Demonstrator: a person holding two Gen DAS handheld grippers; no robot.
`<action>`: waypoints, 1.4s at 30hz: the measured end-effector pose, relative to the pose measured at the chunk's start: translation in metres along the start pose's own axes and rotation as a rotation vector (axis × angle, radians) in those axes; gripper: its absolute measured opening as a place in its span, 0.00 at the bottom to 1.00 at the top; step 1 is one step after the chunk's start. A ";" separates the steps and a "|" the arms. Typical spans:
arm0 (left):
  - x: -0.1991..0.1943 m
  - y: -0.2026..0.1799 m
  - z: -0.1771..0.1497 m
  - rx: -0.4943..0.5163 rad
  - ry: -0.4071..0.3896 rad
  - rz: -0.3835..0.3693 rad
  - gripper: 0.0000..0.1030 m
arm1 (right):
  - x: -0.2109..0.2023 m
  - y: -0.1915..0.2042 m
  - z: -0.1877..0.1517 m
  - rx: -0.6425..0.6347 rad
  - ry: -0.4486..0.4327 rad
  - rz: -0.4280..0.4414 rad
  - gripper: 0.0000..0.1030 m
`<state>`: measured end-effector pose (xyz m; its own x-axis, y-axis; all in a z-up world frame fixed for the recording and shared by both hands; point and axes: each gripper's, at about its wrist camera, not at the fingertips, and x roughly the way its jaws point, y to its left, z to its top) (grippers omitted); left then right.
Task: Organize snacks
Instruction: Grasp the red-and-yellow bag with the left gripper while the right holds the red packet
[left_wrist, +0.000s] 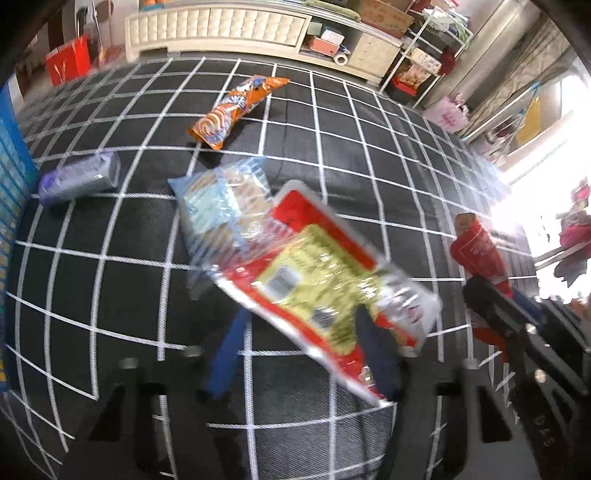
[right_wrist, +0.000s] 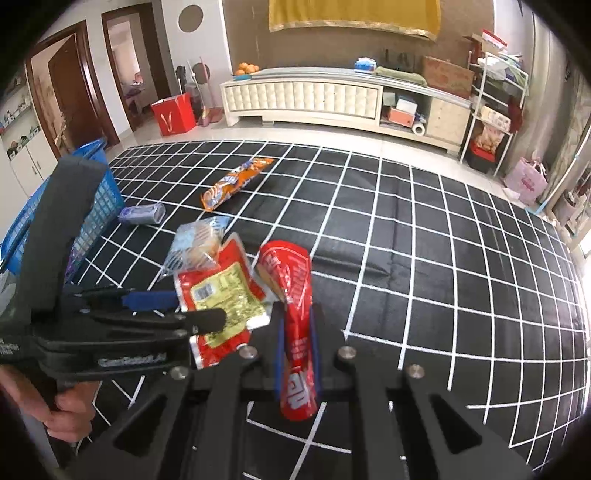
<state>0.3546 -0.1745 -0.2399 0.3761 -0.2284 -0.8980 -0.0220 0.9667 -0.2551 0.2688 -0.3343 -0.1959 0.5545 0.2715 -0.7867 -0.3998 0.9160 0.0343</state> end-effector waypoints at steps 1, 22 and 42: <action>0.001 -0.002 0.001 0.003 -0.003 0.013 0.32 | 0.001 0.000 0.000 0.004 0.005 -0.001 0.15; -0.036 0.023 -0.013 0.001 -0.045 -0.077 0.05 | -0.016 0.006 -0.007 0.026 -0.007 -0.008 0.15; 0.005 -0.048 0.013 0.038 0.061 0.195 0.81 | -0.019 -0.035 -0.009 0.136 0.024 -0.083 0.15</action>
<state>0.3694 -0.2204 -0.2274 0.3108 -0.0424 -0.9495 -0.0537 0.9966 -0.0621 0.2654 -0.3741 -0.1878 0.5630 0.1876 -0.8049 -0.2503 0.9669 0.0502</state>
